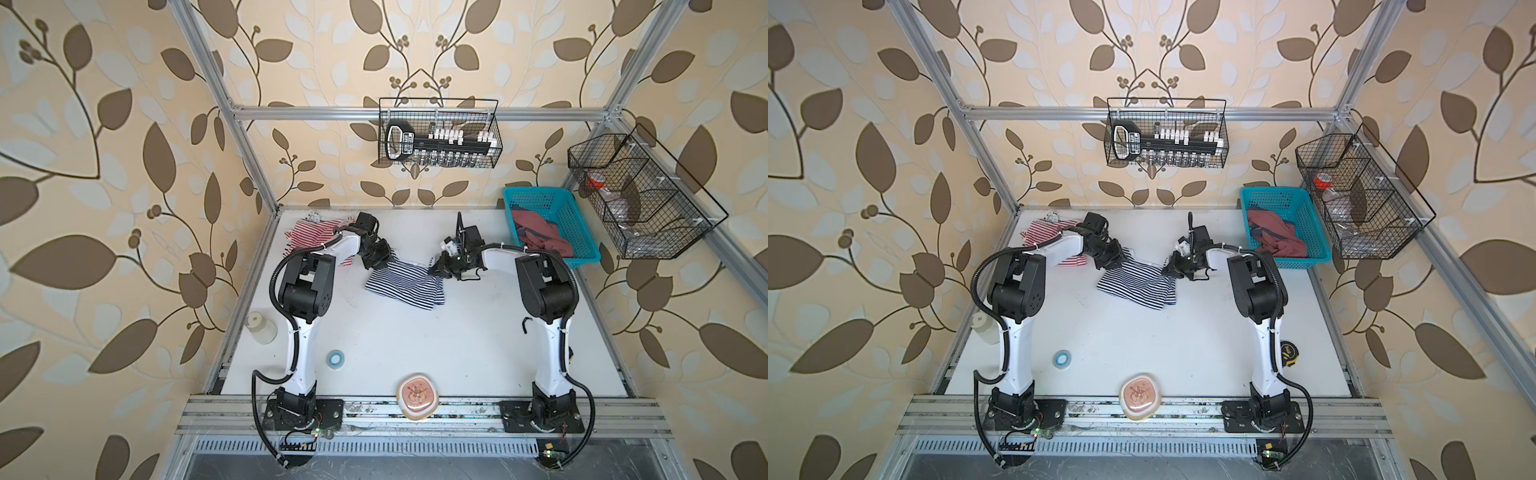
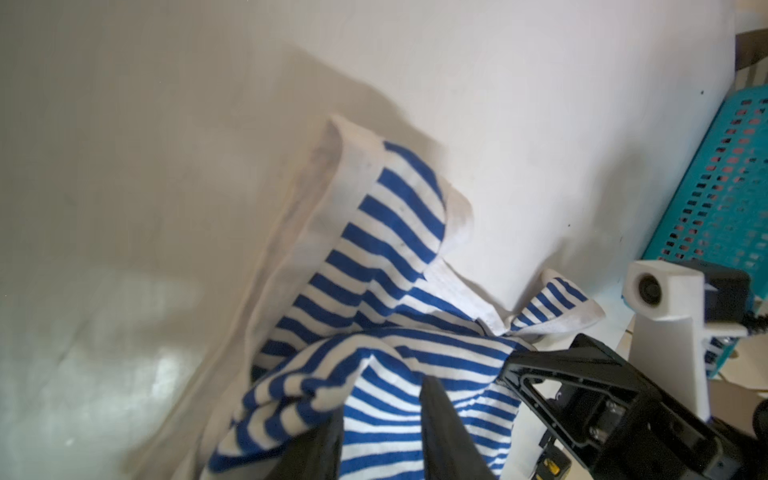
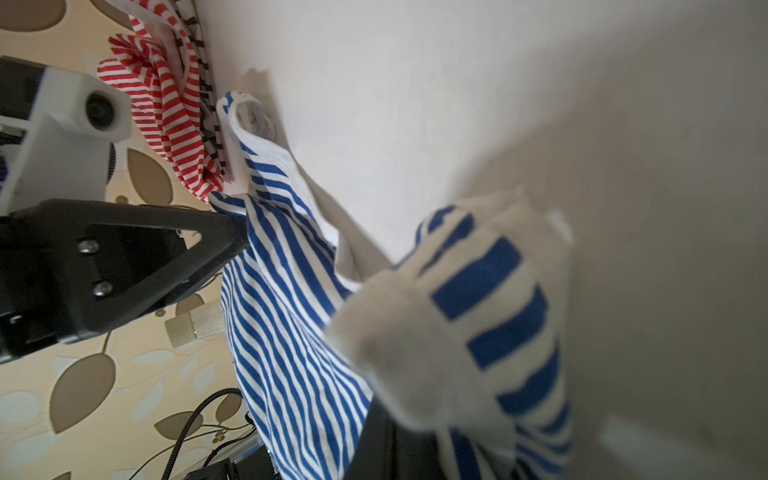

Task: Fold and stack the tank tops

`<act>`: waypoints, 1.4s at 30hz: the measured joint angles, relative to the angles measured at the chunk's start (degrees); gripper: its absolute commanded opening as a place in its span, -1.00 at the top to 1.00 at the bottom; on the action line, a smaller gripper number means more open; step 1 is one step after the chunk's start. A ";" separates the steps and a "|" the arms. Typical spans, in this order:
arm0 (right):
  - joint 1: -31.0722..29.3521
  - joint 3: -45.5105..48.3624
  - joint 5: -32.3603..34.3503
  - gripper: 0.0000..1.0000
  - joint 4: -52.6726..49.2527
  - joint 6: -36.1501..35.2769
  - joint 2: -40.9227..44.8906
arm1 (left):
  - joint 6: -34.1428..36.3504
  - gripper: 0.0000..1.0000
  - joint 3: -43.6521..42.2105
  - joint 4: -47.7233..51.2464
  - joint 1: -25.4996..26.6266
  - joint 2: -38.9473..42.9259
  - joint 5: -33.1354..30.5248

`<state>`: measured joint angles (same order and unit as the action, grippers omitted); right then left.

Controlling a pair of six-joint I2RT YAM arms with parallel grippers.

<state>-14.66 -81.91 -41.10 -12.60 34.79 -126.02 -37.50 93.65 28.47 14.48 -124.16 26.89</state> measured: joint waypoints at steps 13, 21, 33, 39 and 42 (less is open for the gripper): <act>1.27 5.84 0.13 0.36 0.07 -1.99 16.50 | 12.79 -0.37 3.67 13.64 -3.15 10.38 -5.88; 2.60 14.88 -0.11 0.26 -0.17 -3.61 25.40 | 16.52 -0.47 -2.75 13.29 -5.57 10.69 -4.81; 5.73 21.35 -0.13 0.24 -3.13 -6.32 33.18 | 16.72 -0.53 -3.50 7.56 -5.92 5.35 0.04; 6.10 21.68 -0.13 0.23 -3.89 -6.84 33.90 | 16.52 -0.55 -5.81 5.44 -5.90 3.61 1.44; 6.12 22.05 -0.22 0.23 -3.87 -7.02 33.92 | 16.46 -0.56 -6.36 4.15 -5.86 3.56 2.34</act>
<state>-8.54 -59.86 -41.32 -16.47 27.77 -92.09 -21.04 87.29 32.62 8.62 -120.60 29.23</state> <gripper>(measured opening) 0.385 0.776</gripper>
